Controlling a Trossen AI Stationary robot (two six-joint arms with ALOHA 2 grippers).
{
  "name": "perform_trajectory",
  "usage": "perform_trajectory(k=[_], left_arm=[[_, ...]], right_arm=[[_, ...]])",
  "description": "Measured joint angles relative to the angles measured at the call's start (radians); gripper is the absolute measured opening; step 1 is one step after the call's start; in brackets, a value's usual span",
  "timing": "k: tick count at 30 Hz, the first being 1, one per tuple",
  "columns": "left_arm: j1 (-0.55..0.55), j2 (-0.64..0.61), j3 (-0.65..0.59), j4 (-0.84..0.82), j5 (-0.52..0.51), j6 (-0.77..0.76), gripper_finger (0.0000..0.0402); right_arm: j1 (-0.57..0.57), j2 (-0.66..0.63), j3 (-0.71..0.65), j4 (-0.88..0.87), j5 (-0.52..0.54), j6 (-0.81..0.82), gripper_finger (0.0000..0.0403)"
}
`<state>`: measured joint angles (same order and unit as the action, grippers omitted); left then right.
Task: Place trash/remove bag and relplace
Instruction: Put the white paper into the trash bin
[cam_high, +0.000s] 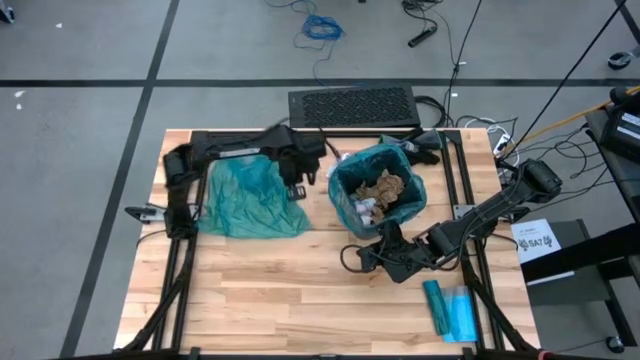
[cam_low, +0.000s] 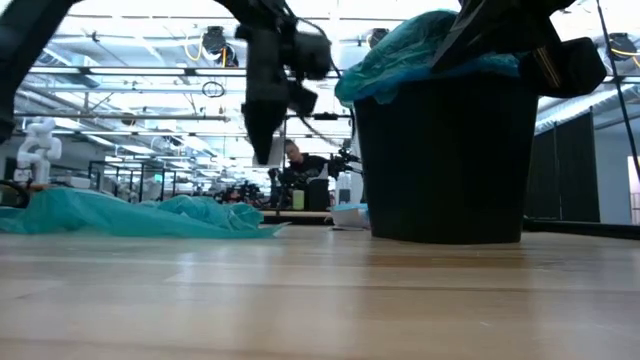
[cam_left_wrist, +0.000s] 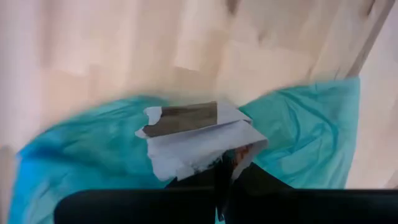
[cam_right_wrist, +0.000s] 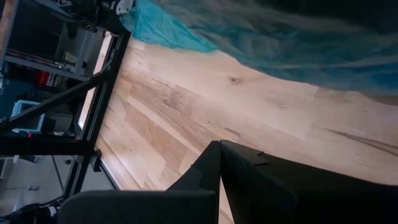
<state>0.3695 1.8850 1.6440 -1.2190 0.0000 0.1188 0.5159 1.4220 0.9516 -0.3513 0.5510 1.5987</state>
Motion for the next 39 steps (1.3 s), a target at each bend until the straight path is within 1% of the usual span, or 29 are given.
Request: perform_trajectory(k=[4, 7, 11, 13, 16, 19, 21, 26, 29, 33, 35, 37, 39], left_arm=[[0.008, -0.098, 0.000, 0.007, -0.028, -0.011, 0.0001], [0.005, -0.156, 0.000, 0.028, -0.031, -0.054, 0.0001], [-0.016, -0.220, 0.000, 0.115, -0.027, -0.088, 0.0001], [-0.028, -0.244, 0.000, 0.196, 0.004, -0.087, 0.0001], [-0.052, -0.267, 0.000, 0.343, 0.098, -0.089, 0.0000], [-0.084, -0.274, 0.000, 0.505, 0.197, -0.089, 0.0000], [-0.110, -0.274, 0.001, 0.605, 0.233, -0.089, 0.0000], [-0.164, -0.250, 0.001, 0.841, 0.247, -0.088, 0.0001], [-0.178, -0.225, 0.001, 0.953, 0.247, -0.088, 0.0011], [-0.183, -0.189, 0.001, 0.993, 0.247, -0.089, 0.0042], [-0.185, -0.167, 0.001, 0.995, 0.237, -0.141, 0.0062], [-0.188, -0.151, 0.001, 1.001, 0.194, -0.216, 0.0081], [-0.190, -0.143, 0.001, 1.001, 0.151, -0.243, 0.0098]], right_arm=[[0.000, 0.000, 0.000, 0.001, 0.000, -0.014, 0.0000], [0.000, 0.000, 0.000, 0.001, 0.000, -0.016, 0.0000], [0.000, 0.000, 0.000, 0.001, 0.000, -0.032, 0.0000], [0.000, 0.000, 0.000, 0.001, 0.000, -0.040, 0.0000], [0.000, 0.000, 0.000, 0.001, 0.000, -0.041, 0.0000], [0.000, 0.000, 0.000, 0.001, 0.000, -0.041, 0.0000], [0.000, 0.000, 0.000, 0.003, -0.001, -0.041, 0.0000], [0.000, 0.000, 0.000, 0.004, -0.001, -0.032, 0.0000], [0.000, 0.000, 0.000, 0.004, -0.001, -0.027, 0.0000], [0.000, 0.000, 0.000, 0.005, -0.001, -0.014, 0.0000], [0.000, 0.000, 0.000, 0.013, -0.001, -0.014, 0.0000], [0.000, 0.000, 0.000, 0.021, -0.001, -0.015, 0.0000], [0.004, 0.000, 0.000, 0.035, -0.002, -0.026, 0.0000]])
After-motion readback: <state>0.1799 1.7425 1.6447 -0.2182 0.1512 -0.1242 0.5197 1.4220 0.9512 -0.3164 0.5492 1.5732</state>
